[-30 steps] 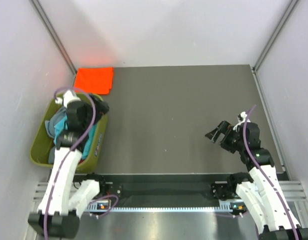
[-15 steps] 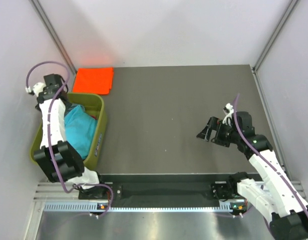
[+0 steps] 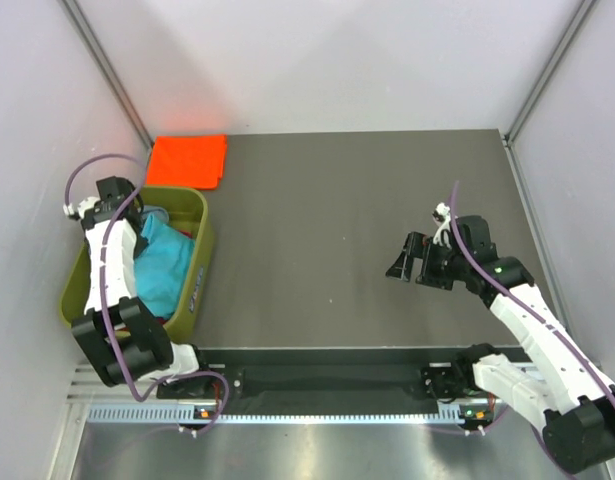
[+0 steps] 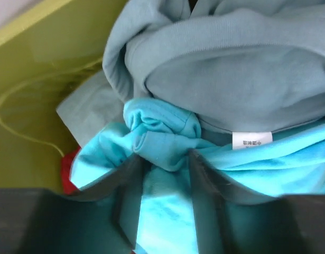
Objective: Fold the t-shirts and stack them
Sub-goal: Grab the tshirt from the pile
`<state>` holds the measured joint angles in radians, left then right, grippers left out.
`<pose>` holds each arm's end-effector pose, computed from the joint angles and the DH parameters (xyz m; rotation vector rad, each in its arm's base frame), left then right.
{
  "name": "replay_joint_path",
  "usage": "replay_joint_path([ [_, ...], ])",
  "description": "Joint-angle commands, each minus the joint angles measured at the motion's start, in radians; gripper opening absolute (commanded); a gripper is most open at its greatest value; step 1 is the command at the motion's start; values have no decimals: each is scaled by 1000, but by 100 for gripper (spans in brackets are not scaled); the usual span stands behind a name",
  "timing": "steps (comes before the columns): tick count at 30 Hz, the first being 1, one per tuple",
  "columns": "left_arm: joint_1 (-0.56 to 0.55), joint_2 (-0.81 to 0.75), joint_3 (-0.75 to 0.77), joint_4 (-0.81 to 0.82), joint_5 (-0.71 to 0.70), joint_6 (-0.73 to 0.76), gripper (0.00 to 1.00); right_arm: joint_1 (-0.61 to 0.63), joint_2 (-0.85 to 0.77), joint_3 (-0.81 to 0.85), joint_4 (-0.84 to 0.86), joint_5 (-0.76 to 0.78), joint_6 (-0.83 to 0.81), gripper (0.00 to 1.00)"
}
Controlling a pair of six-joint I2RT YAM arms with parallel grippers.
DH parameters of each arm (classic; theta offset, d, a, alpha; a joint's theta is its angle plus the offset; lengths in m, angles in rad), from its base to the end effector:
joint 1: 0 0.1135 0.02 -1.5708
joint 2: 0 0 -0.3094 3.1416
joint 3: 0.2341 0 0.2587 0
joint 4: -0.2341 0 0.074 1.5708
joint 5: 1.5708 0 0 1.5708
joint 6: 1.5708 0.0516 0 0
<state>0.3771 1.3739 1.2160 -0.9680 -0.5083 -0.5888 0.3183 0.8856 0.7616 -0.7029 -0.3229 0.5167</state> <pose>0.2405 0.1223 0.3291 -1.3355 2.2197 0.6062 0.1512 0.0671 0.2910 0.0889 2.4850 0.7620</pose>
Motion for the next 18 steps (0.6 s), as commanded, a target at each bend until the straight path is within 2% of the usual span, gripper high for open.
replay_joint_path([
  [1, 2, -47, -7, -1, -9, 29, 0, 13, -13, 18, 25, 5, 9, 95],
  [9, -12, -91, 264, -81, 80, 0, 0, 11, -27, -27, 63, -25, 58, 95],
  [12, -29, -127, 377, -80, 197, -47, 0, 11, -28, -36, 66, -28, 63, 95],
  [13, -33, -151, 402, -58, 302, -61, 0, 11, -28, -41, 68, -30, 65, 95],
  [16, -43, -173, 502, 44, 475, -155, 0, 10, -28, -41, 68, -33, 71, 95],
  [18, -66, -194, 540, 171, 696, -230, 0, 13, -30, -42, 74, -31, 78, 95],
])
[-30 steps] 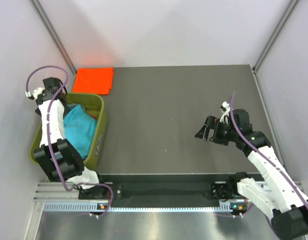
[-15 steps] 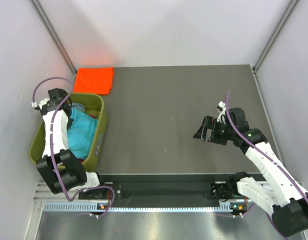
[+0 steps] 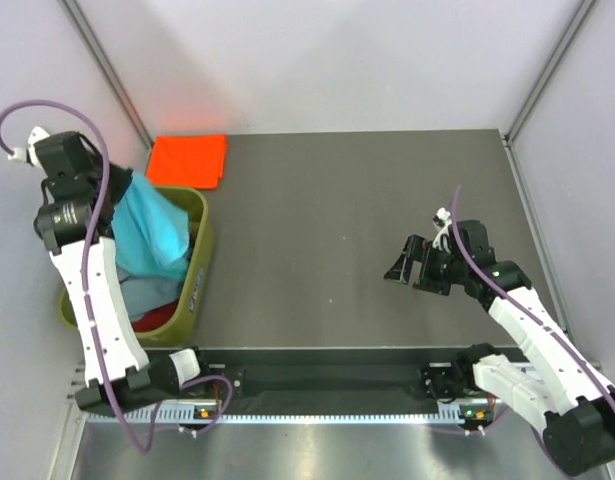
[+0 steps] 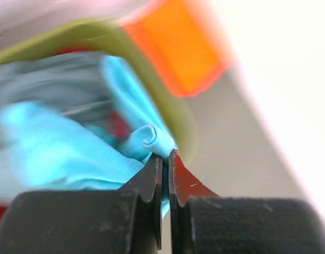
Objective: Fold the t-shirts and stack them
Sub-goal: Grab the tshirt from the pile, then move the tshirt to the center of the board
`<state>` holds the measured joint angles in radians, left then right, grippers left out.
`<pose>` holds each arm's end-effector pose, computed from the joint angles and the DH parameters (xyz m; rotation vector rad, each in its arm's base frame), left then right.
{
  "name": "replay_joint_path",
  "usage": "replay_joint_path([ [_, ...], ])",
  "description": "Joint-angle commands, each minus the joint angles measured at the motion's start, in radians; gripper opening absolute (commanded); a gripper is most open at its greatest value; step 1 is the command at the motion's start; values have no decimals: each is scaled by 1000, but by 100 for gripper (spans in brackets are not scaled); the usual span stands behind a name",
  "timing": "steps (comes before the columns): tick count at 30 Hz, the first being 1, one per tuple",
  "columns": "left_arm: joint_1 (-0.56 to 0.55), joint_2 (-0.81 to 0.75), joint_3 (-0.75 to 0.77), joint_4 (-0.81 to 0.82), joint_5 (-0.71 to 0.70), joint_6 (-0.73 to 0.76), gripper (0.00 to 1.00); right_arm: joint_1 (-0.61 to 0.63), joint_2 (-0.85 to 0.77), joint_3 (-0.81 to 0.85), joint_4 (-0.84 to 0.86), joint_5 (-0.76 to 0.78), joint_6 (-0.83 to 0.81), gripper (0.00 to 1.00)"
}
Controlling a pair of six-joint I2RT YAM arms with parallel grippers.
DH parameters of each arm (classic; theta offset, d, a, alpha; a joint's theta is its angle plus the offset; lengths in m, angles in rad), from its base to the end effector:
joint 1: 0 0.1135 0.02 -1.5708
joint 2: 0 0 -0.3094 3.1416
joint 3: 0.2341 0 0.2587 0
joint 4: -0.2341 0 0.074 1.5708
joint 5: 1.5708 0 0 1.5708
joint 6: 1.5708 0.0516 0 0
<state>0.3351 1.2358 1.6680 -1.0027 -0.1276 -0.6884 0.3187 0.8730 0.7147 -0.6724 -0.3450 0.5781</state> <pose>0.2122 0.0809 0.4980 -1.1108 1.8255 -0.0708 0.1482 0.0673 0.2797 0.1557 2.4994 0.8125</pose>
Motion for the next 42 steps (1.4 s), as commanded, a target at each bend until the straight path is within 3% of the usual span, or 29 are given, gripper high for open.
replay_joint_path([
  [1, -48, -83, 87, 383, 382, -166, 0, 10, -17, -1, 46, -9, 19, 95],
  [4, -97, -96, 94, 678, 540, -330, 0, 11, -25, -15, 62, -9, 35, 95],
  [8, -289, -9, 200, 771, 638, -387, 0, 11, -46, -41, 92, -8, 69, 95],
  [11, -451, 17, 181, 817, 663, -395, 0, 10, -55, -52, 100, -2, 80, 96],
  [17, -636, -53, -155, 742, 683, -341, 2, 11, -69, -31, 79, 44, 63, 96],
  [19, -683, -111, -325, 678, 666, -274, 44, 10, -68, -3, 53, 58, 45, 98],
  [20, -688, -125, -382, 658, 657, -242, 75, 11, -68, 6, 42, 69, 20, 98],
  [21, -688, -133, -463, 559, 637, -167, 83, 10, -68, 14, 21, 72, 6, 98],
  [22, -689, -145, -494, 520, 611, -125, 86, 13, -68, 23, 14, 75, -6, 99],
  [27, -689, -131, -625, 400, 549, 42, 83, 13, -23, 14, 17, 2, -84, 96],
  [30, -689, -87, -669, 381, 613, 50, 70, 28, 48, 12, 80, -124, -122, 88],
  [31, -693, -61, -683, 403, 632, 43, 62, 57, 73, 20, 92, -138, -126, 86],
  [34, -714, -13, -747, 453, 663, 18, 59, 118, 190, 51, 157, -123, -132, 75],
  [39, -769, 77, -769, 490, 566, 44, 67, 140, 430, 138, 229, -42, -165, 63],
  [41, -801, 143, -739, 504, 553, 55, 61, 143, 487, 201, 224, -9, -197, 58],
  [42, -818, 163, -723, 512, 546, 56, 52, 145, 533, 233, 217, -3, -205, 56],
])
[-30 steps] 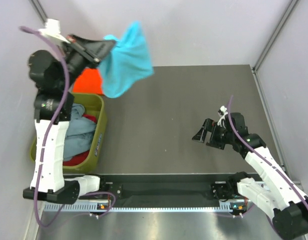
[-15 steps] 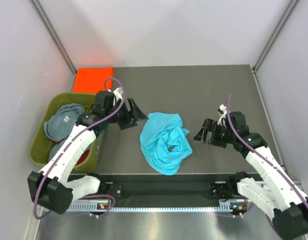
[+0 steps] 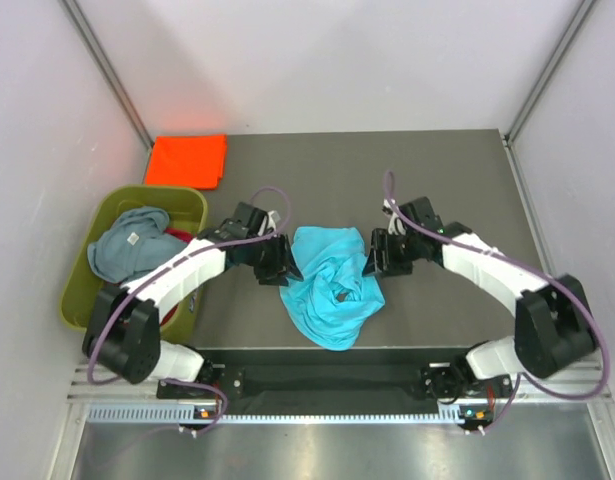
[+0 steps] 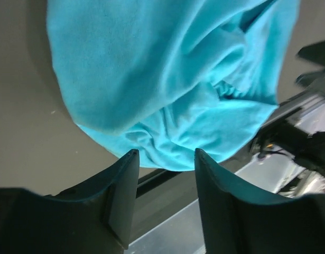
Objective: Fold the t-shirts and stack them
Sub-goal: Move the tshirt to the center of the board, then flatten the tshirt out
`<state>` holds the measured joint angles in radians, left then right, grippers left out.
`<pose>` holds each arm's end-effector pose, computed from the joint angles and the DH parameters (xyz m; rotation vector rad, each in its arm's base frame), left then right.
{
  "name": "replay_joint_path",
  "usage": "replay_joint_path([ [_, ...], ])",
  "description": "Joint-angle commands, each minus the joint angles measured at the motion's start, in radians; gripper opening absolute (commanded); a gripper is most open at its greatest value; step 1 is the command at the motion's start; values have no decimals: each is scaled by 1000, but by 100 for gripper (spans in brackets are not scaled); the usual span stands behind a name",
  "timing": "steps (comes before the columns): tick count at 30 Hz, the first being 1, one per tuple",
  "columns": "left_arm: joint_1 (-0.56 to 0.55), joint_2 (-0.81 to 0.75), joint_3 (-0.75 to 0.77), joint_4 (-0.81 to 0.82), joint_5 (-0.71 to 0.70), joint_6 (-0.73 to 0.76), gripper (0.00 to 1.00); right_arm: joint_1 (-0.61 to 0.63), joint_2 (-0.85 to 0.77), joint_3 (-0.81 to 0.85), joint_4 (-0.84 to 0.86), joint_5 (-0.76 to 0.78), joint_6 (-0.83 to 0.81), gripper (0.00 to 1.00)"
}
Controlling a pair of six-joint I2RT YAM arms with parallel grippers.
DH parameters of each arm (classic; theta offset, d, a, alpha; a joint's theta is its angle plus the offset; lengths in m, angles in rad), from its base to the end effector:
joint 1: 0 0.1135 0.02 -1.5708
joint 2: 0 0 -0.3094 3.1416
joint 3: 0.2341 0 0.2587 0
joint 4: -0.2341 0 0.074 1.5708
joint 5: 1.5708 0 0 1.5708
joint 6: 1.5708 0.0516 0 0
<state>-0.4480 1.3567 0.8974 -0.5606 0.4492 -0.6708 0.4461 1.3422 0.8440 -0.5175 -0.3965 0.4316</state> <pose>0.2332 -0.1369 0.2554 -0.1295 2.7583 -0.9469 0.2293 0.1318 0.2440 -0.1734 2.6887 0.8148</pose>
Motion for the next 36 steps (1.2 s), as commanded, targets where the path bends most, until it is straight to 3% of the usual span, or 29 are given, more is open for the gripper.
replay_joint_path([
  [1, -75, 80, 67, 68, -41, 42, 50, 16, 84, 116, 59, 54, -68, 54],
  [7, -178, 206, 190, 57, -130, 22, 53, 16, 210, 158, 80, -1, -103, 53],
  [12, -216, 321, 273, -2, -172, 39, 55, 17, 290, 184, 122, -34, -90, 46],
  [16, -221, 404, 330, -45, -182, 43, 54, 17, 318, 190, 143, -64, -76, 34],
  [18, -222, 438, 350, -50, -182, 53, 45, 17, 328, 193, 145, -65, -71, 26],
  [19, -222, 449, 379, -53, -181, 59, 37, 19, 328, 193, 146, -65, -68, 17],
  [20, -221, 461, 397, -79, -185, 68, 14, 19, 330, 196, 142, -65, -68, 12],
  [21, -221, 482, 417, -96, -185, 74, 0, 16, 327, 199, 137, -64, -67, 4],
  [22, -222, 490, 469, -117, -201, 89, 0, 16, 321, 202, 128, -32, -59, 0],
  [29, -202, 331, 672, -200, -364, 103, 0, -81, 5, 230, 8, 202, 65, 0],
  [32, -189, 220, 771, -174, -476, 96, 0, -113, -118, 344, -76, 306, 84, 0],
  [36, -170, 56, 885, -86, -521, 88, 0, -121, -269, 587, -160, 431, 93, 0],
])
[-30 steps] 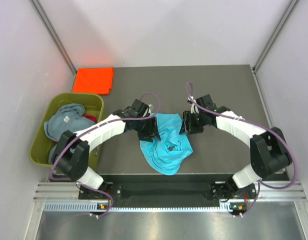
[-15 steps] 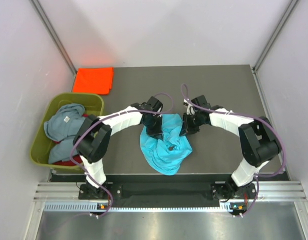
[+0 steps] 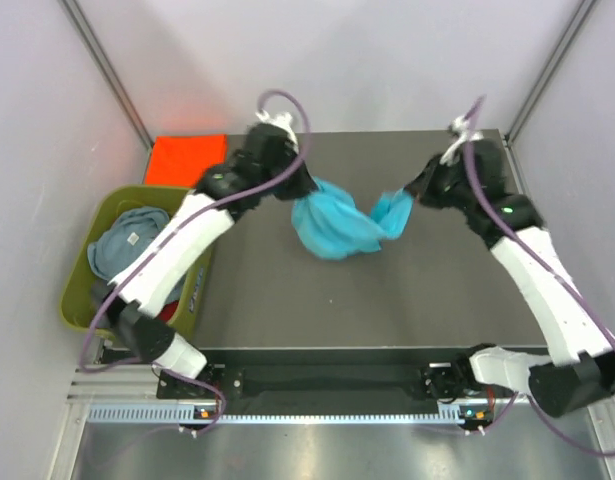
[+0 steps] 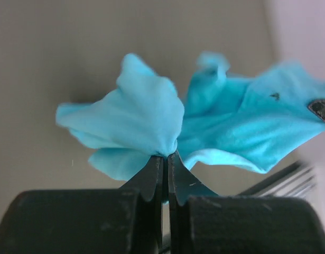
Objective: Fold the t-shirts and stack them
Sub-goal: Flatten the tshirt out
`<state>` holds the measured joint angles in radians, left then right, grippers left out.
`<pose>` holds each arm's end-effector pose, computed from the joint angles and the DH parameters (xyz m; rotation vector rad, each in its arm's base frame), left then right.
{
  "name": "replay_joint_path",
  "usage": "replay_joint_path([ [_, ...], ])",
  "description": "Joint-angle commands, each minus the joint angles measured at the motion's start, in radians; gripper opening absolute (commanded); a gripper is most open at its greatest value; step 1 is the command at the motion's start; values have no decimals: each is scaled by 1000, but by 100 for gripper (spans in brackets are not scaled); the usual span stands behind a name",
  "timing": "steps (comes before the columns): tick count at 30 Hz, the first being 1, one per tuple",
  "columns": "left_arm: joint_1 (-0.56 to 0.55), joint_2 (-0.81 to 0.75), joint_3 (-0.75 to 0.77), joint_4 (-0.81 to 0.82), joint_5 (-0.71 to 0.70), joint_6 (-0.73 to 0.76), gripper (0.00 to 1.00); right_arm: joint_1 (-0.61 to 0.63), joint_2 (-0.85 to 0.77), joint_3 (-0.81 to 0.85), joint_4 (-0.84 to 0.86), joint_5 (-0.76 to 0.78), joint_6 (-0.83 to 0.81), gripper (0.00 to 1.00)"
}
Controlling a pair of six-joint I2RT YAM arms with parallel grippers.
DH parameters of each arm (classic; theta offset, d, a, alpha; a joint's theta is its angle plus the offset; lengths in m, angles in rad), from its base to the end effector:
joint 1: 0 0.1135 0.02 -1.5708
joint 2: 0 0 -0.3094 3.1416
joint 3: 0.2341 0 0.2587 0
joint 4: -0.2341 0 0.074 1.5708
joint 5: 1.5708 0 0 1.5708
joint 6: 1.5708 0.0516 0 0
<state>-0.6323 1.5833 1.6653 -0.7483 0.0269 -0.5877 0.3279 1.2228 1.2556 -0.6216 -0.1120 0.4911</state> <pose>0.2964 -0.2189 0.4257 0.0671 2.3274 -0.6737 0.2521 0.0918 0.4030 0.1144 2.2129 0.5854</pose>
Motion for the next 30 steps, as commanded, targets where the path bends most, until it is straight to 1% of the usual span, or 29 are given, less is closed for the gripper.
replay_joint_path([
  [1, 14, -198, 126, 118, -104, 0, 0, -3, -151, 176, -56, 158, 40, 0],
  [3, 14, -284, 132, 161, -110, -6, 0, -1, -242, 217, -55, 173, 69, 0],
  [6, 14, -414, 90, 223, -122, -41, 0, -1, -379, 214, -58, 161, 128, 0],
  [7, 14, -452, 41, 242, -122, -70, 0, -3, -416, 202, -58, 149, 145, 0],
  [8, 14, -523, 13, 263, -122, -84, 0, -1, -484, 174, -58, 138, 164, 0],
  [10, 14, -587, -59, 302, -120, -130, 0, -3, -578, 144, -40, 89, 208, 0],
  [11, 14, -635, -77, 309, -120, -141, 0, -3, -600, 115, -38, 81, 225, 0],
  [14, 14, -664, -116, 278, -146, -167, 0, -1, -631, 78, -67, 71, 277, 0],
  [16, 16, -648, -125, 222, -177, -188, 0, -1, -602, 64, -111, 69, 293, 0],
  [18, 14, -590, -101, 172, -193, -178, 0, -3, -579, 28, -98, 66, 320, 0],
  [19, 14, -562, -85, 159, -197, -167, 0, -1, -541, 19, -90, 61, 320, 0],
  [21, 14, -472, -27, 155, -209, -120, 0, -3, -493, 24, -79, 75, 313, 0],
  [23, 16, -377, 28, 173, -235, -32, 0, -1, -421, 44, -44, 92, 311, 0],
  [24, 17, -344, 86, 184, -252, 1, 0, -3, -398, 50, -21, 104, 296, 0],
  [25, 23, -313, 123, 182, -269, 40, 0, -4, -346, 79, 11, 107, 288, 0],
  [26, 55, -251, 155, 190, -274, 52, 0, -9, -318, 102, 14, 107, 285, 0],
  [27, 83, -223, 218, 196, -243, 58, 0, -30, -287, 128, 17, 107, 267, 0],
  [28, 155, -173, 249, 204, -213, 48, 0, -42, -231, 193, 16, 103, 258, 0],
  [29, 195, -152, 273, 239, -161, 33, 0, -59, -208, 227, 13, 94, 248, 0],
  [30, 238, -132, 313, 260, -54, 16, 0, -90, -185, 261, 11, 81, 233, 0],
])
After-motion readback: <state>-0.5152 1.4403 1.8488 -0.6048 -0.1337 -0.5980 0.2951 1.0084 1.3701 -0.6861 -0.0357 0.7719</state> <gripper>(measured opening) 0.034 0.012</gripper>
